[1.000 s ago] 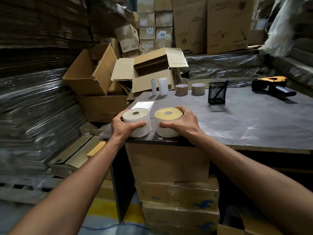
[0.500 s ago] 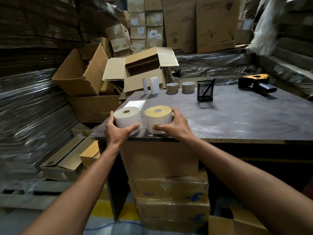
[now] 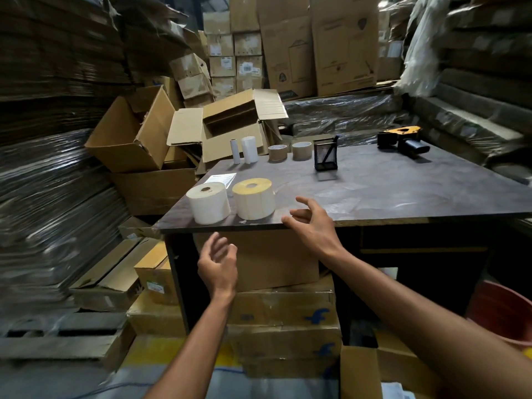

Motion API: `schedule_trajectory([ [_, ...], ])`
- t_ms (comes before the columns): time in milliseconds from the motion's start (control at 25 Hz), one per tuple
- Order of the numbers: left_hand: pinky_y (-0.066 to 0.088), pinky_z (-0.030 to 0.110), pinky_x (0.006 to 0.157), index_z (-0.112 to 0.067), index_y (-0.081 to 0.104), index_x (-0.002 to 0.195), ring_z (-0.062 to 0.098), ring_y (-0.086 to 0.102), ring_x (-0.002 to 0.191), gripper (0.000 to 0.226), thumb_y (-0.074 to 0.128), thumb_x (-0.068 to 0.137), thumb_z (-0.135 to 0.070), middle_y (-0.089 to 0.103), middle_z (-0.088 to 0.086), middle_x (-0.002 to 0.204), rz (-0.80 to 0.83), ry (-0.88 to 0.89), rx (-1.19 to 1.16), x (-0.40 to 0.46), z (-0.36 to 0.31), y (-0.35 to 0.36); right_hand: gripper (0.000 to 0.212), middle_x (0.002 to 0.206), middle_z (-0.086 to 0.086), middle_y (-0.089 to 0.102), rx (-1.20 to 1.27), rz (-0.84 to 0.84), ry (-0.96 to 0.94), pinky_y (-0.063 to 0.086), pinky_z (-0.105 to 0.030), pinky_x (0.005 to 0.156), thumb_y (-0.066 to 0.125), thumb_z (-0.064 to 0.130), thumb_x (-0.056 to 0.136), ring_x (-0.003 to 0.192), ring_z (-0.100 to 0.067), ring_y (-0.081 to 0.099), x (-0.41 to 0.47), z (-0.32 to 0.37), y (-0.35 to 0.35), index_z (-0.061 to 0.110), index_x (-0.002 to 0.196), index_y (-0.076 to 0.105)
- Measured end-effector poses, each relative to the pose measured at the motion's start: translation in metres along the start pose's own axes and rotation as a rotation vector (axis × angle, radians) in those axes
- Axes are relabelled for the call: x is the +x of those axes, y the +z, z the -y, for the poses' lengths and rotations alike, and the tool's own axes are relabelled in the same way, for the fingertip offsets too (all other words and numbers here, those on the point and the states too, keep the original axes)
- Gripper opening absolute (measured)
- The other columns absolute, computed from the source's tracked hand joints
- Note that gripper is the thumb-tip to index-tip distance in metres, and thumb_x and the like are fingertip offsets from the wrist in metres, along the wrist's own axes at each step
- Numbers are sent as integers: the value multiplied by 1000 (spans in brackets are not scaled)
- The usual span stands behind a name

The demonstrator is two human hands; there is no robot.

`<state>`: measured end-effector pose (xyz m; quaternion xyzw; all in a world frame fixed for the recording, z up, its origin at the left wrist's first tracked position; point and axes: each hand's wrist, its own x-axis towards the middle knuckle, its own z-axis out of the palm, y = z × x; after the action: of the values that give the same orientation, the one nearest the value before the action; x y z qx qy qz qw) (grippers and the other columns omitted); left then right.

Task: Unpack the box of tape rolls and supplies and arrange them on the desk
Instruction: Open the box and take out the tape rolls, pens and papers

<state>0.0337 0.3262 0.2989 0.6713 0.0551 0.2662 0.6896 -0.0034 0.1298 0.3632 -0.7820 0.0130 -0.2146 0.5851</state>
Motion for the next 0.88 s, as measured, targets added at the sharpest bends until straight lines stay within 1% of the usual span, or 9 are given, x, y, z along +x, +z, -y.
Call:
schedule_trajectory([
  [80, 50, 6, 62, -18, 69, 119, 4, 69, 84, 36, 73, 83, -12, 74, -3, 93, 116, -33, 71, -24, 9, 4, 61, 118, 0, 65, 26, -2, -6, 53, -20, 89, 73, 33, 85, 107, -6, 64, -22, -5, -13, 25, 140, 48],
  [200, 54, 15, 66, -17, 73, 108, 10, 71, 75, 30, 78, 78, -10, 75, -2, 79, 319, -105, 142, -59, 25, 12, 51, 111, 5, 69, -7, -17, 1, 54, -17, 85, 73, 31, 85, 100, 1, 66, -55, -22, -35, 27, 133, 55],
  [320, 56, 22, 69, -19, 74, 105, 11, 72, 75, 27, 78, 79, -13, 76, 0, 78, 495, -117, 228, -92, 34, 27, 48, 112, 5, 69, -62, -35, 60, 55, -18, 85, 73, 31, 86, 99, -1, 66, -85, -54, -61, 26, 131, 58],
  [400, 55, 18, 67, -16, 74, 103, 10, 71, 73, 24, 75, 81, -9, 75, 1, 77, 598, -101, 245, -114, 36, 40, 47, 114, 3, 69, -74, -55, 122, 56, -24, 89, 73, 31, 86, 101, -3, 66, -103, -78, -80, 25, 130, 59],
  [440, 54, 17, 66, -14, 73, 103, 10, 69, 71, 22, 73, 82, -6, 74, 1, 77, 642, -95, 251, -126, 37, 47, 47, 115, 2, 69, -79, -64, 156, 56, -24, 90, 72, 30, 86, 102, -4, 66, -112, -89, -90, 24, 131, 59],
  [560, 54, 20, 67, -17, 73, 97, 9, 67, 71, 19, 70, 82, -7, 71, -4, 73, 776, -93, 285, -157, 44, 71, 44, 115, 0, 70, -95, -104, 248, 52, -16, 86, 72, 23, 86, 97, 0, 66, -132, -119, -119, 19, 129, 61],
  [680, 55, 24, 71, -23, 74, 94, 11, 71, 75, 22, 67, 78, -9, 75, -4, 77, 847, -112, 321, -184, 54, 95, 41, 111, -2, 71, -101, -153, 329, 53, -17, 84, 72, 19, 86, 90, 1, 66, -145, -145, -143, 18, 126, 62],
  [800, 48, 16, 65, -10, 71, 102, 9, 65, 76, 23, 59, 85, 1, 73, 0, 85, 891, -174, 331, -212, 67, 116, 40, 106, 2, 71, -137, -193, 393, 50, -9, 78, 72, 20, 85, 88, 0, 65, -159, -173, -163, 18, 124, 63],
  [880, 49, 13, 72, -8, 68, 109, 6, 63, 83, 22, 62, 89, -2, 69, -2, 94, 970, -212, 363, -228, 79, 125, 37, 104, -1, 71, -160, -218, 452, 44, 0, 69, 72, 17, 85, 85, -2, 65, -167, -189, -174, 16, 121, 63],
])
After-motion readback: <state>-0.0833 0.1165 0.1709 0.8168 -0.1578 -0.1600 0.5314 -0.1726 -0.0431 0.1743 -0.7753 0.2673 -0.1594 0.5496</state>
